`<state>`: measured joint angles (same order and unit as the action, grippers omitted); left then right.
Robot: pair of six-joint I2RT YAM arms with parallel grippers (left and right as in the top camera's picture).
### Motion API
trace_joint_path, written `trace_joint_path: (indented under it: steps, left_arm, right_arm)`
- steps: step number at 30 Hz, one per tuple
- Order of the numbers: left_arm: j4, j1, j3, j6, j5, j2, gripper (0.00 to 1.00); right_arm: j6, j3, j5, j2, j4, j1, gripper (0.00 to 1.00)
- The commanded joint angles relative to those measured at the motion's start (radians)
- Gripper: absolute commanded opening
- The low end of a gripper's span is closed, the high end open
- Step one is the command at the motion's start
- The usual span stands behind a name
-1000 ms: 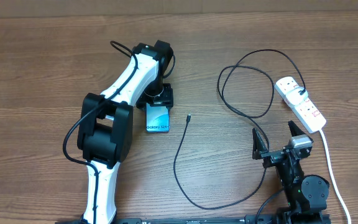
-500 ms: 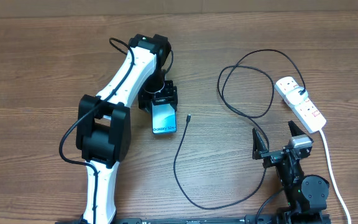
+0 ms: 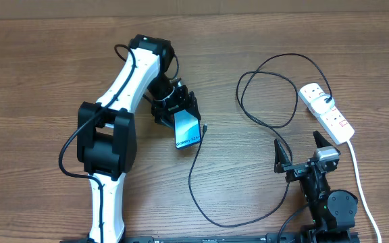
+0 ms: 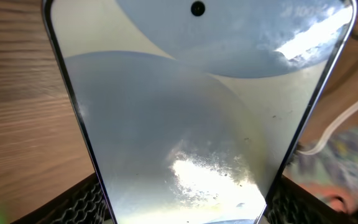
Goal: Plug charger to phone and switch on socket
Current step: 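Lift the phone with the left gripper and tilt it upright, bottom toward right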
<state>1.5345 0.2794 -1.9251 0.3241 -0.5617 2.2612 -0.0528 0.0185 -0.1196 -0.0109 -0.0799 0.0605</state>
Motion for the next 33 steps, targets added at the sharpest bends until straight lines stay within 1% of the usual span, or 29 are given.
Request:
trace_joint_path:
  steps: [1,5,10,12,18,22,33]
  left_arm:
    - [0.022,-0.030,-0.028,-0.041,-0.204,0.005,0.73]
    - [0.046,-0.055,-0.028,-0.042,-0.324,0.005,0.72]
    - [0.072,-0.084,-0.028,-0.086,-0.470,0.005,0.73]
    - [0.076,-0.094,-0.028,-0.087,-0.507,0.005,0.73]
    - [0.092,-0.115,-0.028,-0.102,-0.575,0.005,0.73]
    - [0.099,-0.124,-0.028,-0.115,-0.658,0.005,0.73]
    - [0.118,-0.124,-0.028,-0.121,-0.773,0.005,0.74]
  right_arm:
    - [-0.001,-0.010,0.006,0.008,0.004,0.000,1.00]
    - [-0.001,-0.010,0.006,0.008,0.004,0.000,1.00]
    - [-0.001,-0.010,0.006,0.008,0.004,0.000,1.00]
    - [-0.001,-0.010,0.006,0.008,0.004,0.000,1.00]
    - [-0.001,-0.010,0.006,0.008,0.004,0.000,1.00]
    - [-0.001,-0.010,0.006,0.008,0.004,0.000,1.00]
    - [-0.001,-0.010,0.006,0.008,0.004,0.000,1.00]
